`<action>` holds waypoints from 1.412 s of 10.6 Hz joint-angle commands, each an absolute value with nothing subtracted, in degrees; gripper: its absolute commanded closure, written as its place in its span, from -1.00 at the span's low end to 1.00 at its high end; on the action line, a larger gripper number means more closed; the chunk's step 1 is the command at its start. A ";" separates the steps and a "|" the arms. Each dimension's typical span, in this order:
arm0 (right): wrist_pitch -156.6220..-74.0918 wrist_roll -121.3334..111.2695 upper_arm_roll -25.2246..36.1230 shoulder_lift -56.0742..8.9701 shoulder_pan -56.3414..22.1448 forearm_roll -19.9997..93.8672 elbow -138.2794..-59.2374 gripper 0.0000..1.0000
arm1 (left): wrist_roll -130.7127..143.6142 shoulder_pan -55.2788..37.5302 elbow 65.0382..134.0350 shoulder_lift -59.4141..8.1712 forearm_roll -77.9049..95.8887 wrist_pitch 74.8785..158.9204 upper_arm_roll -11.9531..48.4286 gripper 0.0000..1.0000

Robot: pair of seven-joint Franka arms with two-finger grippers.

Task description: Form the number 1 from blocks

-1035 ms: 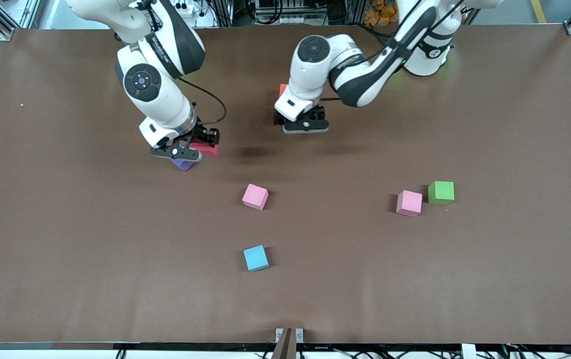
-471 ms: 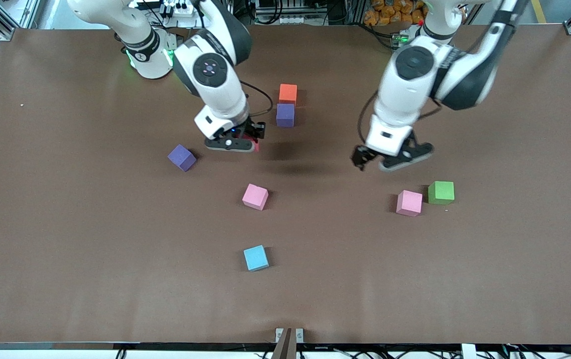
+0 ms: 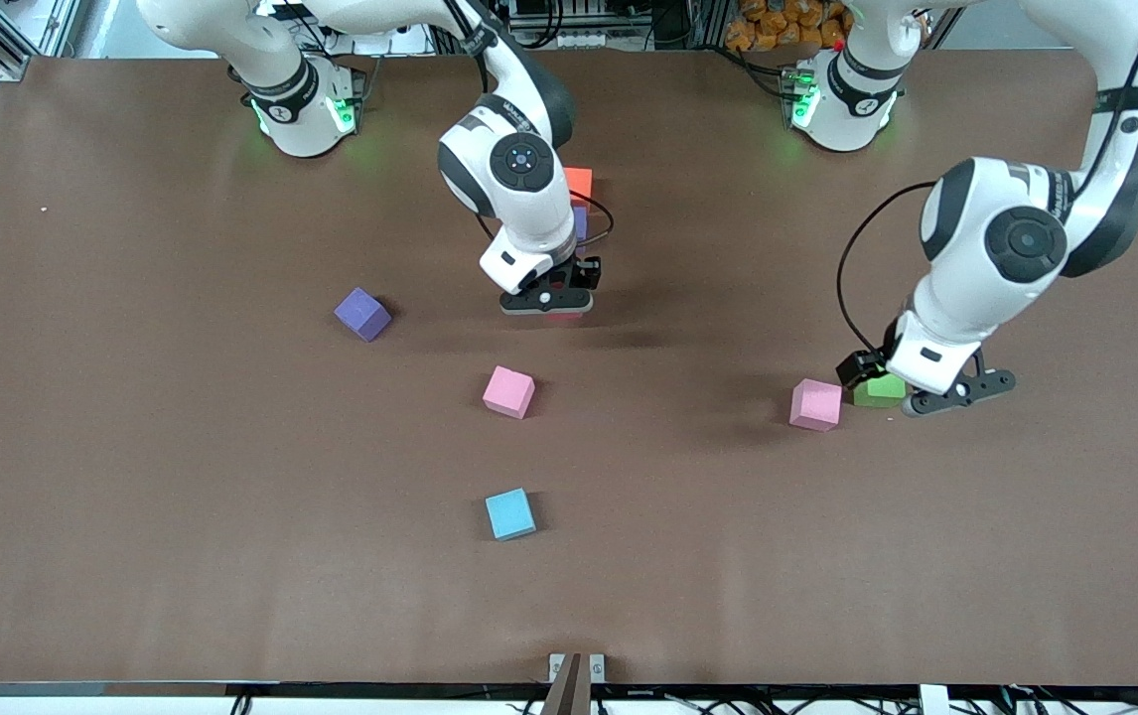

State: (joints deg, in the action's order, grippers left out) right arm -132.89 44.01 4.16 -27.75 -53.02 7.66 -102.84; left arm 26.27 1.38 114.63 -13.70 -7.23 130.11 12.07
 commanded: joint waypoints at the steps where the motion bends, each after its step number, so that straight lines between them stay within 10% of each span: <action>1: -133.33 46.23 4.57 -28.39 -55.10 7.74 -102.65 0.14 | 15.01 -0.62 111.36 -19.14 -5.72 133.40 10.11 -1.00; 15: -137.55 50.53 2.90 -28.91 -61.70 7.73 -111.53 0.15 | 6.08 -6.95 109.60 -29.53 -3.34 139.83 7.21 -1.00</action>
State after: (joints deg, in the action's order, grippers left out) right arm -136.69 48.67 2.72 -28.88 -60.64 7.65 -110.96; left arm 7.80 -6.61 110.01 -29.36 -2.21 139.60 7.94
